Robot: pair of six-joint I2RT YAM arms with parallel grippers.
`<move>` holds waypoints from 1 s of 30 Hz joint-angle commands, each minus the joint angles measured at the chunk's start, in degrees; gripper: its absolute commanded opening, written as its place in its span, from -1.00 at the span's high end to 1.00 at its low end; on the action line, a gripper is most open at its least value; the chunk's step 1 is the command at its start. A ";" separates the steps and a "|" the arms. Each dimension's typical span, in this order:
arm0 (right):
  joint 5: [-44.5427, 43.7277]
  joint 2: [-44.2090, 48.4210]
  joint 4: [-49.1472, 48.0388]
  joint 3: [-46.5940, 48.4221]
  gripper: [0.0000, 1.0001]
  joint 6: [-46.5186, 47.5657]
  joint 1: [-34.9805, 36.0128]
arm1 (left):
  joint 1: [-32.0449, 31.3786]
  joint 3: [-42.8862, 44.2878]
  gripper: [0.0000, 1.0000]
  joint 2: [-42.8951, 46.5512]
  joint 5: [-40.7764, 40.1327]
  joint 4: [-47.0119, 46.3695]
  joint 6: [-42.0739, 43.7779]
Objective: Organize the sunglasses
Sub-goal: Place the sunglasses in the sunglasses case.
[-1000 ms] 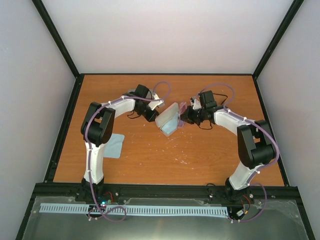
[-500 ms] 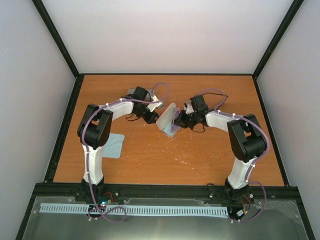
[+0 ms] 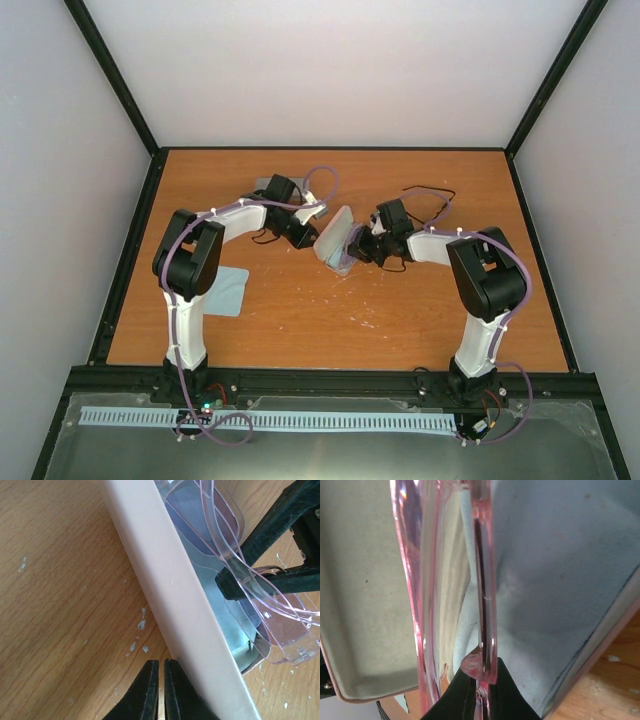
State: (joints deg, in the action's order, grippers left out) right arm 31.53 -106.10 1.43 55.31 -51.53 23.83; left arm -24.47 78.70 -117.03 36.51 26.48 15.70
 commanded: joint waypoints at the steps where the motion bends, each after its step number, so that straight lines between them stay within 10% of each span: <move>1: -2.65 0.99 -5.77 -1.24 0.94 -4.02 0.42 | -0.40 0.01 0.84 2.32 1.61 -1.71 -0.91; 30: -5.85 -3.87 -8.20 -0.16 0.82 -7.96 1.96 | -0.40 -0.89 0.84 3.03 2.44 -3.10 -1.84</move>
State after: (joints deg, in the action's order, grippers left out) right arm 27.20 -109.14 -6.48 54.11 -59.24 25.12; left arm -24.49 78.04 -116.79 37.52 24.82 14.44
